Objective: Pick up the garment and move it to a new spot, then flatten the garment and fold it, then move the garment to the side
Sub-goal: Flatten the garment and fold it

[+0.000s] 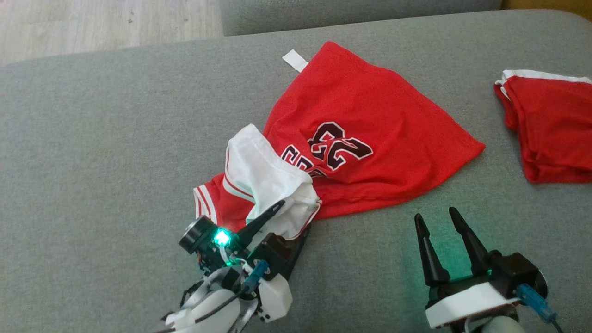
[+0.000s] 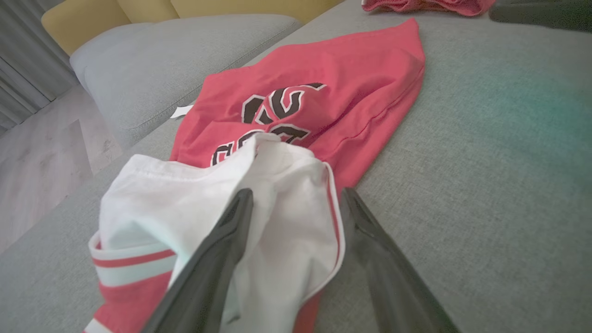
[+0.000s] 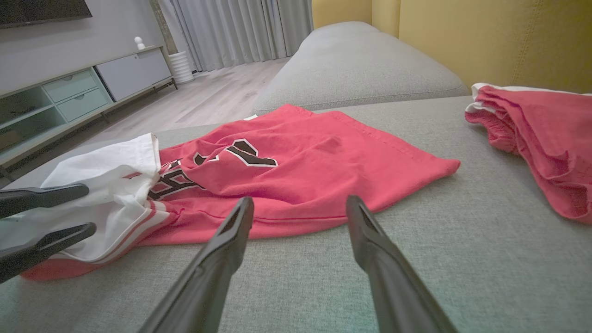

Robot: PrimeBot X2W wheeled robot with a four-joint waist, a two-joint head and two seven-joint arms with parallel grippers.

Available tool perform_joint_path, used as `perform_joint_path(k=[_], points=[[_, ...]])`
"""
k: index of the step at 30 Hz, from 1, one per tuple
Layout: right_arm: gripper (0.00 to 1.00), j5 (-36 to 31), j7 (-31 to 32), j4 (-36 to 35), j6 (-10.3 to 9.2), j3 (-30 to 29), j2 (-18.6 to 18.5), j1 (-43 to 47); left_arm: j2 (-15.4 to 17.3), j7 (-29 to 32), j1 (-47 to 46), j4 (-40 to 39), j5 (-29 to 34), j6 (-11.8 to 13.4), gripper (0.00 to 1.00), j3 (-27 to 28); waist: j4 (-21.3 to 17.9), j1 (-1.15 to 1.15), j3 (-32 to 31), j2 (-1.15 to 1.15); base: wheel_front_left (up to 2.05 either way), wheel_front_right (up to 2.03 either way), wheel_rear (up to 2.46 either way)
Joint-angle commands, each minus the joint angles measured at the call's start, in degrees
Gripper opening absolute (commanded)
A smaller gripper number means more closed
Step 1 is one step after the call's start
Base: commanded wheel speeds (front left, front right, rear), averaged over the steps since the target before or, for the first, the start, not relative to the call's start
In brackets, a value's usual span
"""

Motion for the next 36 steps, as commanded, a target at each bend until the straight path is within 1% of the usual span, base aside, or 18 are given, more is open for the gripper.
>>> perform_joint_path(k=[1, 16, 18, 19, 20, 21, 22, 24, 25, 28, 30, 31, 32, 33, 36], points=[[1.0, 0.2, -0.6, -1.4, -0.04, 1.6, 0.1, -1.1, 1.1, 0.0, -2.3, -1.5, 0.4, 0.4, 1.0, 1.9, -0.1, 0.0, 0.2, 0.0, 0.0, 0.0, 0.0], [1.0, 0.2, -0.6, -1.3, -0.04, 1.8, 0.2, -1.5, 2.5, 0.4, -6.3, 0.8, 1.6, 2.3, 1.0, 2.7, -0.6, 0.0, 1.1, 0.0, 0.0, 0.0, 0.0], [1.0, 0.2, -0.6, -1.3, -0.04, 1.8, 0.2, -1.6, 2.6, 0.3, -6.6, 1.2, 1.6, 2.3, 0.85, 2.6, -0.7, 0.0, 1.2, 0.0, 0.0, 0.0, 0.0], [1.0, 0.2, -0.6, -1.3, -0.04, 1.8, 0.2, -1.6, 2.6, 0.2, -6.7, 1.4, 1.6, 2.4, 0.64, 2.6, -0.7, 0.0, 1.2, 0.0, 0.0, 0.0, 0.0], [1.0, 0.2, -0.6, -1.3, -0.04, 1.8, 0.2, -1.6, 2.6, 0.2, -6.7, 1.4, 1.6, 2.4, 0.64, 2.6, -0.7, 0.0, 1.2, 0.0, 0.0, 0.0, 0.0], [1.0, 0.2, -0.6, -1.3, -0.04, 1.8, 0.2, -1.6, 2.6, 0.1, -6.8, 1.6, 1.6, 2.4, 0.45, 2.6, -0.7, 0.0, 1.2, 0.0, 0.0, 0.0, 0.0], [1.0, 0.2, -0.6, -1.3, -0.04, 1.8, 0.2, -1.6, 2.6, 0.1, -6.8, 1.7, 1.6, 2.4, 0.37, 2.5, -0.8, 0.0, 1.2, 0.0, 0.0, 0.0, 0.0], [1.0, 0.1, -0.6, -1.3, -0.04, 1.8, 0.2, -1.6, 2.6, -0.1, -6.9, 1.9, 1.5, 2.4, 0.05, 2.4, -0.7, 0.0, 1.2, 0.0, 0.0, 0.0, 0.0], [1.0, 0.1, -0.6, -1.3, -0.04, 1.7, 0.2, -1.5, 2.6, -0.1, -6.8, 2.0, 1.4, 2.4, 0.0, 2.2, -0.6, 0.0, 1.2, 0.0, 0.0, 0.0, 0.0], [1.0, 0.1, -0.6, -1.2, -0.04, 1.5, 0.2, -1.4, 2.5, -1.1, -6.7, 1.7, 1.1, 2.2, 0.0, 2.0, -0.3, 0.0, 0.9, 0.0, 0.0, 0.0, 0.0], [1.0, 0.1, -0.6, -1.3, -0.04, 1.2, 0.1, -1.1, 2.5, -2.3, -6.5, 0.8, 0.9, 2.6, 0.0, 2.2, 0.1, 0.0, 0.5, 0.0, 0.0, 0.0, 0.0], [1.0, 0.1, -0.6, -1.3, -0.04, 1.0, 0.1, -0.9, 2.6, -3.1, -6.3, 0.1, 0.8, 2.9, 0.0, 2.4, 0.5, 0.0, 0.3, 0.0, 0.0, 0.0, 0.0], [1.0, 0.3, -0.6, -1.5, -0.04, 0.6, 0.1, -0.9, 3.1, -4.6, -5.6, -2.2, 0.2, 4.0, 0.0, 3.4, 1.3, 0.0, 0.0, 0.0, 0.0, 0.0, 0.0], [1.0, 0.5, -0.6, -1.6, -0.04, 0.3, 0.1, -0.9, 3.6, -5.2, -5.2, -3.6, -0.2, 4.6, 0.0, 4.0, 1.8, 0.0, -0.1, 0.0, 0.0, 0.0, 0.0], [1.0, 1.3, -0.6, -1.6, -0.04, -1.2, -0.5, -1.7, 6.1, -6.0, -3.7, -8.6, -1.2, 6.4, 0.0, 6.4, 3.6, 0.0, -0.3, 0.0, 0.0, 0.0, 0.0]])
